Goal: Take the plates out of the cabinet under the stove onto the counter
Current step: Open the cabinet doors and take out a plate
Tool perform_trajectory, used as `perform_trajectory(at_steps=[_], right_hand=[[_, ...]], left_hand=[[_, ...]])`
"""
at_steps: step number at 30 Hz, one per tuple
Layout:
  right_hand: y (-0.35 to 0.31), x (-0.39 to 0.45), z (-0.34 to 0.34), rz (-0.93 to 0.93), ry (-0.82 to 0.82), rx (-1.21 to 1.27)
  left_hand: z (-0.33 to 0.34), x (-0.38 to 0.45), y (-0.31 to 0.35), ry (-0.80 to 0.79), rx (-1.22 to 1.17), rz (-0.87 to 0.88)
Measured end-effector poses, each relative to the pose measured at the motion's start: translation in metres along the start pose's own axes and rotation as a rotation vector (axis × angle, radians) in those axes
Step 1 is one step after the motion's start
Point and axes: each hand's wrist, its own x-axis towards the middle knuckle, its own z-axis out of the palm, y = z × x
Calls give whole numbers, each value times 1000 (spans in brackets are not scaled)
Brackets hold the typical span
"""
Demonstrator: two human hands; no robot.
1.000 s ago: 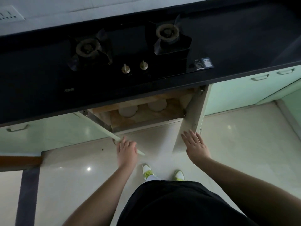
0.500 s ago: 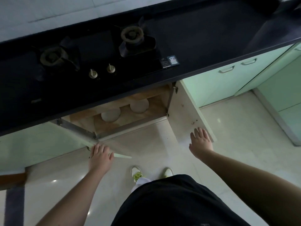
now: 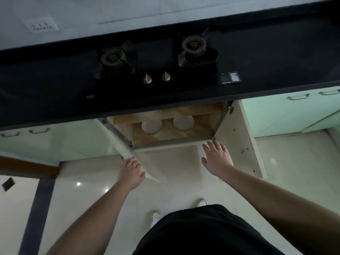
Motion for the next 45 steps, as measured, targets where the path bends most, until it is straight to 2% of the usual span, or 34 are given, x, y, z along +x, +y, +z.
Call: perform_trajectory(at_steps=[12, 24, 34, 45], right_hand=[[-137, 14, -9, -105, -14, -9], [-175, 9, -5, -51, -11, -14], [-172, -6, -1, 22, -17, -5], [-109, -35, 3, 190, -50, 4]], left_hand=[[60, -90, -111, 27, -54, -65], [80, -111, -185, -54, -32, -194], [58, -85, -161, -58, 26, -176], [20, -26, -95, 100, -37, 76]])
